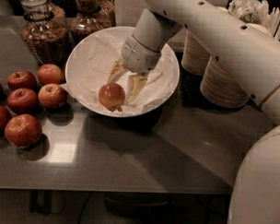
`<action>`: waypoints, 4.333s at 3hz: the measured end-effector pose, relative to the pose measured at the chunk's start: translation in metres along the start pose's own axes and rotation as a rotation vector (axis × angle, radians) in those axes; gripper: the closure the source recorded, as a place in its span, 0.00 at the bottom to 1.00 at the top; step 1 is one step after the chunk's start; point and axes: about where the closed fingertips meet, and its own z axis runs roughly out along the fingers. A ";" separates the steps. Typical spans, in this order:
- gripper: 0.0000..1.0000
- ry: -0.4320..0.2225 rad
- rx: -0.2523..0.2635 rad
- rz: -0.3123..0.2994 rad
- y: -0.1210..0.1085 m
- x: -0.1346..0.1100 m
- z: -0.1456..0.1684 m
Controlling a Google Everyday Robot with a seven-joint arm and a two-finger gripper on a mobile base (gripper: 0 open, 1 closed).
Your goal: Pick apple from white bowl
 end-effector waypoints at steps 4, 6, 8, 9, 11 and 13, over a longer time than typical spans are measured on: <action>1.00 0.085 0.133 0.010 0.018 -0.003 -0.078; 1.00 0.132 0.247 0.076 0.030 0.010 -0.131; 0.83 0.132 0.247 0.076 0.030 0.010 -0.131; 0.58 0.116 0.258 0.085 0.029 0.013 -0.125; 0.12 -0.003 0.303 0.303 0.025 0.011 -0.100; 0.00 0.005 0.293 0.326 0.025 -0.002 -0.110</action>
Offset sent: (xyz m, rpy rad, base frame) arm -0.0009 0.0004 -0.0011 0.0081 0.0041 0.0015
